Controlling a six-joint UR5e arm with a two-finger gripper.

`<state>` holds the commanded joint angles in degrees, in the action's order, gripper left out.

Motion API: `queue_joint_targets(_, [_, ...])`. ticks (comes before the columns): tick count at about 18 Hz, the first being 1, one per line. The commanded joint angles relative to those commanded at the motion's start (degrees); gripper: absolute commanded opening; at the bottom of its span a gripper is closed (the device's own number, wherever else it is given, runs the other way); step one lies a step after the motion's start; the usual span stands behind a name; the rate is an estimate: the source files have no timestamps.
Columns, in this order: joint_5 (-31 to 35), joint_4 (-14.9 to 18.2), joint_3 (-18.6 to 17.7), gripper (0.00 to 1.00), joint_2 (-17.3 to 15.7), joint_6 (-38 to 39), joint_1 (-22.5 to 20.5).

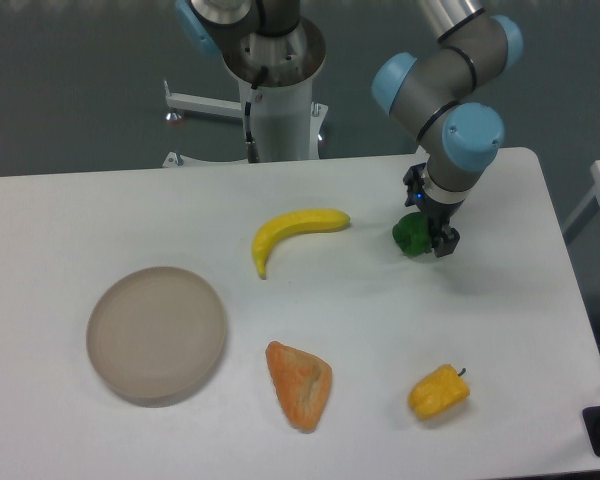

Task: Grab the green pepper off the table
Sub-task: 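Close the gripper around the green pepper, then lift the green pepper up off the table with the gripper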

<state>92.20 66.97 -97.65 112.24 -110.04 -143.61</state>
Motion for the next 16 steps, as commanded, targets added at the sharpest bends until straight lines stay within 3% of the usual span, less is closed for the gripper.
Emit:
queue_joint_targets(2, [-0.09,0.0,0.26,0.37,-0.09,0.18,-0.09])
queue_joint_targets(3, [0.0,0.44,0.7,0.27,-0.17,0.18,-0.17])
queue_joint_targets(7, [0.0,1.49,3.59,0.24,-0.96,2.01,-0.35])
queue_joint_targets(10, [-0.52,2.19,8.51,0.21,-0.18,7.19,0.87])
queue_joint_targets(13, [-0.79,4.92,12.38,0.14,0.7,13.86,3.16])
queue_joint_targets(16, [-1.41,5.97,16.25,0.14,2.1,20.02,5.71])
